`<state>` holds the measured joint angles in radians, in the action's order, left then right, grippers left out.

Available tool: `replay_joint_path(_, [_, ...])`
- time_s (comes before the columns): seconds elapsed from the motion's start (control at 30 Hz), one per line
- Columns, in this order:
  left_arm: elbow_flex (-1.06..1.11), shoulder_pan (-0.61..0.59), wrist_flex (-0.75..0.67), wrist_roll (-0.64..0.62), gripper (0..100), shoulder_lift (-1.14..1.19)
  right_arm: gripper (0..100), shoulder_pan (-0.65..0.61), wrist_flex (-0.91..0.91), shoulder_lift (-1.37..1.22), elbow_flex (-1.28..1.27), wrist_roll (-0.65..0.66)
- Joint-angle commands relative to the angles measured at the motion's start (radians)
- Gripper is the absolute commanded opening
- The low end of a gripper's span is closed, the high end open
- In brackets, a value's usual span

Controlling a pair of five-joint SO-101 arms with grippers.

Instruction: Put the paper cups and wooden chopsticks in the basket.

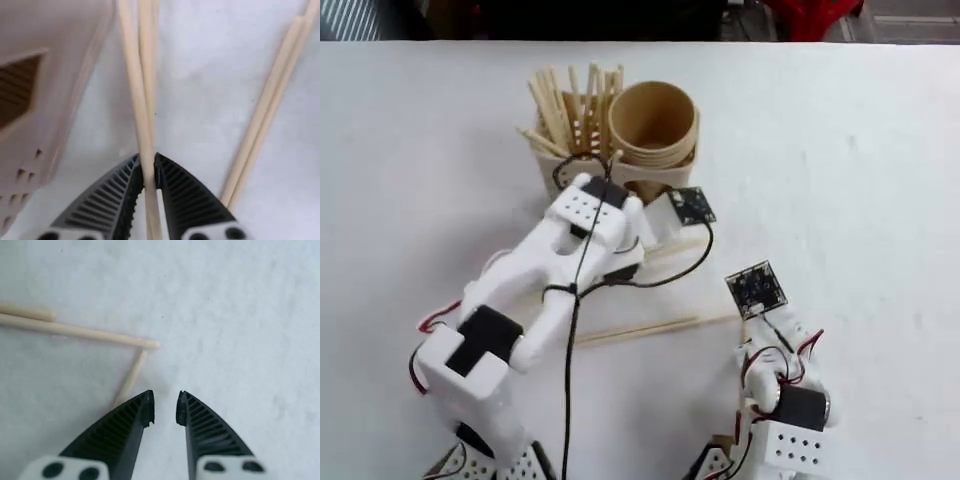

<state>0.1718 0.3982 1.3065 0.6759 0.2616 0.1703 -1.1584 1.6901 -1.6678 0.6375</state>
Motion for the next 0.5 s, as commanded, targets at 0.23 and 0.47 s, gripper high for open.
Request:
replay_joint_path(0.23, [-0.186, 0.097, 0.19, 0.005, 2, -0.14, 8.7, -0.001, 0.002, 0.007, 0.003, 0.008])
replay_joint_path(0.47, [-0.187, 0.108, 0.196, -0.034, 2, -0.41, 8.7, -0.001, 0.002, 0.007, 0.003, 0.008])
